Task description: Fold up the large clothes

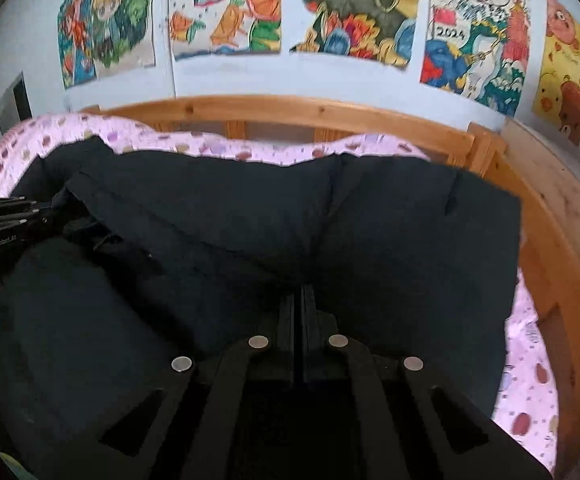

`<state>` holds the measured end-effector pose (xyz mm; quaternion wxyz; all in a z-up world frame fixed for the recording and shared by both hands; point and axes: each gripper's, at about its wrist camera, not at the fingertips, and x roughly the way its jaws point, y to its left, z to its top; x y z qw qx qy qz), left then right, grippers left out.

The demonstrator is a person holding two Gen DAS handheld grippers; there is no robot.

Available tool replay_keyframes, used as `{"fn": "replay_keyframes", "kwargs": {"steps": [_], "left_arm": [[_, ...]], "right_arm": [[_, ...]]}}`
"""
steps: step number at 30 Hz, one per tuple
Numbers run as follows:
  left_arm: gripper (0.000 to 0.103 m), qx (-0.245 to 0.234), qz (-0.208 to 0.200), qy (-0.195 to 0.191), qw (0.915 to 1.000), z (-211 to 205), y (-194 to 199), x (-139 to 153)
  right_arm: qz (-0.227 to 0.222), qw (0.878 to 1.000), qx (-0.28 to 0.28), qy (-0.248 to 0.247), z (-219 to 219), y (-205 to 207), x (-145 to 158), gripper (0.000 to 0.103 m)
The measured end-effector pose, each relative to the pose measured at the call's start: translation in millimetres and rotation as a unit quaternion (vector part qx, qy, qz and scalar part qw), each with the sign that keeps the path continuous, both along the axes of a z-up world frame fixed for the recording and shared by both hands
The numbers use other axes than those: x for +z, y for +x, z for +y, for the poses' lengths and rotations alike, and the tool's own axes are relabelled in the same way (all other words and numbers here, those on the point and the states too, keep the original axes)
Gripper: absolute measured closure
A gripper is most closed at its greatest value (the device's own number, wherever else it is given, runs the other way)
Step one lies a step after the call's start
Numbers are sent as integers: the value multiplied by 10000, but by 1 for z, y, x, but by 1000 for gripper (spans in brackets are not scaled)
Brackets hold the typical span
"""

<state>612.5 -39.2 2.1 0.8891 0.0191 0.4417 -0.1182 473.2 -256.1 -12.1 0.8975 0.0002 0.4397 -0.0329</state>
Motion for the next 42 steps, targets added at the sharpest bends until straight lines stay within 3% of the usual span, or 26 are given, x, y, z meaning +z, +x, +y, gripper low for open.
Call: {"fn": "replay_keyframes", "kwargs": {"steps": [2, 8, 11, 12, 15, 18, 20, 21, 22, 23, 24, 27, 33, 42], "left_arm": [[98, -61, -21, -57, 10000, 2, 1, -3], [94, -264, -932, -353, 9947, 17, -32, 31], [92, -139, -1625, -533, 9852, 23, -42, 59], [85, -99, -1877, -615, 9802, 23, -41, 70], [44, 62, -2195, -762, 9726, 14, -25, 92], [43, -33, -1775, -1159, 9773, 0, 7, 93], [44, -279, -1271, -1284, 9831, -11, 24, 82], [51, -463, -973, -1354, 9849, -16, 33, 71], [68, -547, -840, -1339, 9859, -19, 33, 64], [74, -697, -631, -1288, 9872, -24, 35, 54], [79, -914, -371, -1161, 9883, -30, 34, 40], [86, -1297, -144, -627, 9895, -43, 26, 14], [89, -1752, 388, 528, 9823, -74, 25, -16], [91, -1411, 442, 710, 9865, -81, 30, -61]], "right_arm": [[-170, 9998, 55, 73, -2, -4, 2, 100], [-1008, 9939, 113, 422, -13, -32, 50, 96], [-1389, 9886, 78, 574, -10, -16, 68, 70], [-1463, 9872, 68, 638, -8, -8, 70, 63], [-1444, 9837, 8, 1074, -3, 30, 66, 62], [-1019, 9787, 217, 1771, 3, 65, 43, 62], [-562, 9809, 593, 1765, 20, 77, 23, 65], [-394, 9831, 709, 1639, 28, 76, 15, 74], [-179, 9863, 831, 1413, 36, 74, 7, 77], [-83, 9876, 894, 1291, 41, 69, 2, 78], [43, 9887, 921, 1183, 41, 65, -3, 80], [417, 9903, 880, 989, 34, 55, -16, 85], [973, 9882, 972, 676, 36, 64, -47, 87], [1029, 9900, 787, 562, 47, 74, -93, 88]]}}
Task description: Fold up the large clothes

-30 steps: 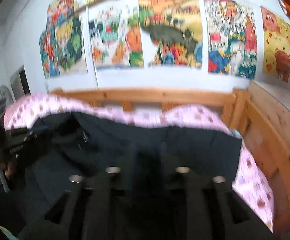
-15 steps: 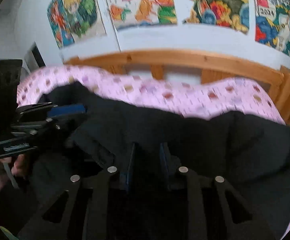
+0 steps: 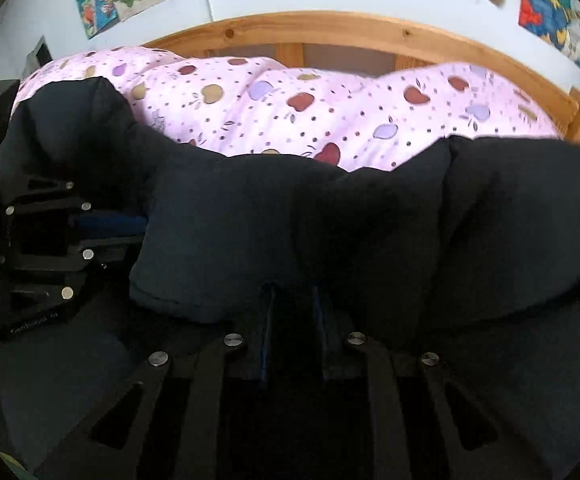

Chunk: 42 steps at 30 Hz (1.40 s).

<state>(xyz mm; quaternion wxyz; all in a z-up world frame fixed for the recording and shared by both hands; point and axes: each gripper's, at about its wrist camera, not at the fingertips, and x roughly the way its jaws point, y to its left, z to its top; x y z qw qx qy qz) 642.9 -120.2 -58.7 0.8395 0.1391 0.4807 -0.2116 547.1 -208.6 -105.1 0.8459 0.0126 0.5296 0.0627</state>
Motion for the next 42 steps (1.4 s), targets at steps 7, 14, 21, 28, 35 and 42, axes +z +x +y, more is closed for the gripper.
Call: {"fn": "replay_keyframes", "kwargs": {"steps": [7, 14, 21, 28, 35, 42], "left_arm": [[89, 113, -634, -485, 9967, 18, -24, 42], [40, 1246, -1330, -927, 9789, 42, -69, 91], [10, 2211, -1685, -1705, 9453, 70, -120, 127], [3, 2487, -2115, -1534, 9327, 69, -183, 161], [1, 3139, -2090, -1198, 9184, 81, -263, 181], [0, 3260, -2224, -938, 9140, 92, -336, 202]], "right_arm": [[-781, 9958, -123, 468, -15, -32, 41, 87], [-1462, 9869, -626, 255, -23, -78, 94, 59], [-1713, 9818, -824, 45, -31, -112, 133, 21], [-2167, 9712, -984, 90, -25, -168, 190, 4], [-2541, 9630, -857, 281, -7, -229, 225, 2], [-2685, 9611, -585, 278, 25, -290, 248, 2]]}}
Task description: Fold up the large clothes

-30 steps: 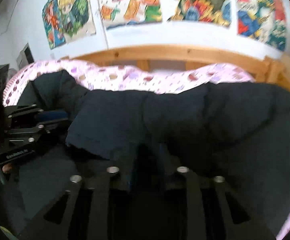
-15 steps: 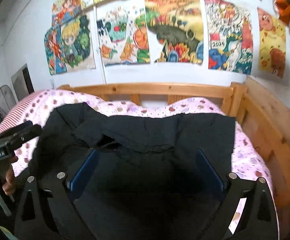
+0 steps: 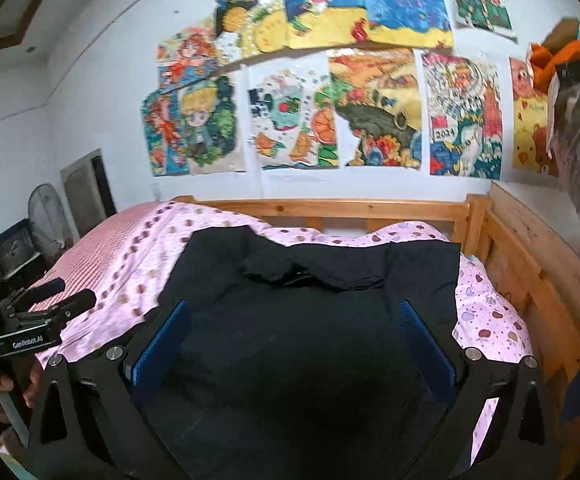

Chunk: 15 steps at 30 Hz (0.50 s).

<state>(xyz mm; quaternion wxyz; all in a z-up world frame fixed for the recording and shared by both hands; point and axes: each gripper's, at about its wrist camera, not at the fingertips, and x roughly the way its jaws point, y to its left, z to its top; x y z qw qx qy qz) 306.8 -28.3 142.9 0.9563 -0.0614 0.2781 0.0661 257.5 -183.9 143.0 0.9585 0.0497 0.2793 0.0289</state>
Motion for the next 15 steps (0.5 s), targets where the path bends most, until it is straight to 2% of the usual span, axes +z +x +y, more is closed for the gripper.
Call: {"fn": "replay_keyframes", "kwargs": {"steps": [8, 15], "left_arm": [[0, 54, 57, -245, 9997, 20, -51, 1], [0, -284, 13, -25, 9996, 21, -83, -2]], "right_arm": [[53, 9995, 146, -259, 31, -56, 16, 2], [344, 9986, 158, -364, 45, -94, 7, 2]]}}
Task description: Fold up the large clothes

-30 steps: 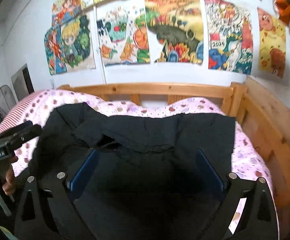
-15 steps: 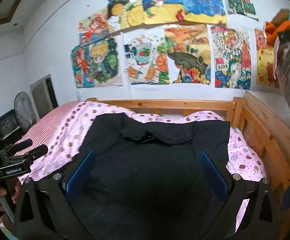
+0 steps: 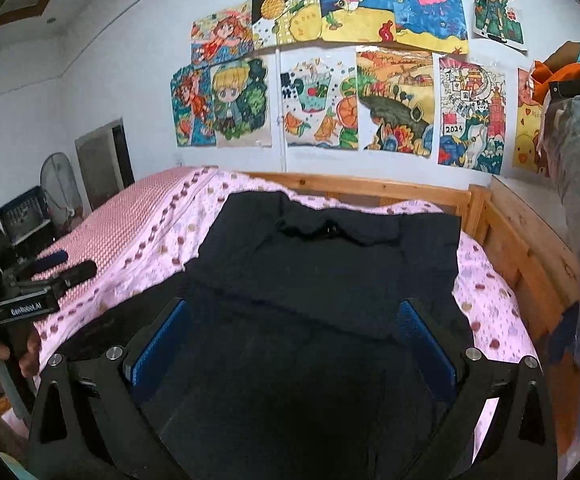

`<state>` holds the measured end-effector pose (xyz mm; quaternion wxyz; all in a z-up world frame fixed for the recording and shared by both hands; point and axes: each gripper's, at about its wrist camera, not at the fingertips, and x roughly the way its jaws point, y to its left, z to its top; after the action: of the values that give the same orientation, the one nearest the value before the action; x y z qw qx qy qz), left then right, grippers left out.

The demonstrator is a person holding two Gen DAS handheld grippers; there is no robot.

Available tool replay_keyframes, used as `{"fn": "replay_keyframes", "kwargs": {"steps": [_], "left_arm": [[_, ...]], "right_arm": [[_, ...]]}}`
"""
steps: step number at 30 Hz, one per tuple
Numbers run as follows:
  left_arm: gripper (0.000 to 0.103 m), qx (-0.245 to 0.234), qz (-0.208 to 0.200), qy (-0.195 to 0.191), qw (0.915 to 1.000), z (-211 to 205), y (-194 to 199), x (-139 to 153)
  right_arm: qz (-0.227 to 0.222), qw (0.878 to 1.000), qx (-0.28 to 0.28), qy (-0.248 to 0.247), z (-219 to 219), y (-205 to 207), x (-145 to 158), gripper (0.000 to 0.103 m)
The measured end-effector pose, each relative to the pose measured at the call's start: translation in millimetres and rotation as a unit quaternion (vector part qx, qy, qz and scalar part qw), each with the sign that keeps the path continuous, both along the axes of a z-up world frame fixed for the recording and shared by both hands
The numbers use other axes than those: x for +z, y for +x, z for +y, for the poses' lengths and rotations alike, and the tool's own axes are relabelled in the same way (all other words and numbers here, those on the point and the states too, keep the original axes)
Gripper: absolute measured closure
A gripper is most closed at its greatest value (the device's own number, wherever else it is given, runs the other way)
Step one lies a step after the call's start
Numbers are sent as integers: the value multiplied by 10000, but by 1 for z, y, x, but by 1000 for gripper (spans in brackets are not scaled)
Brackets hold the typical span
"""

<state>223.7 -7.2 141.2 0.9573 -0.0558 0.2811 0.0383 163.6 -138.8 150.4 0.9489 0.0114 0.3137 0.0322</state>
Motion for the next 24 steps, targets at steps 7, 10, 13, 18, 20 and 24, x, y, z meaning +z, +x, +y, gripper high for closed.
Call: {"fn": "replay_keyframes", "kwargs": {"steps": [7, 10, 13, 18, 20, 24], "left_arm": [[0, -313, 84, 147, 9994, -6, -23, -5], [0, -441, 131, 73, 9989, -8, -34, -9], [0, -640, 173, 122, 9977, -12, -45, -14], [0, -884, 224, 411, 9950, -20, -59, -24], [0, -962, 311, 439, 9939, -23, -60, -27], [0, -1348, 568, 483, 9881, -28, -74, -35]], "right_arm": [[112, 9996, -42, -245, 8, -38, 3, 2], [125, 9994, -34, -329, 10, -53, 2, 2], [61, 9991, 51, -420, 12, -71, -3, 2], [-50, 9976, 327, -613, 20, -95, -17, 2], [83, 9965, 512, -661, 24, -97, -21, 2], [143, 9941, 856, -654, 32, -106, -27, 2]]}}
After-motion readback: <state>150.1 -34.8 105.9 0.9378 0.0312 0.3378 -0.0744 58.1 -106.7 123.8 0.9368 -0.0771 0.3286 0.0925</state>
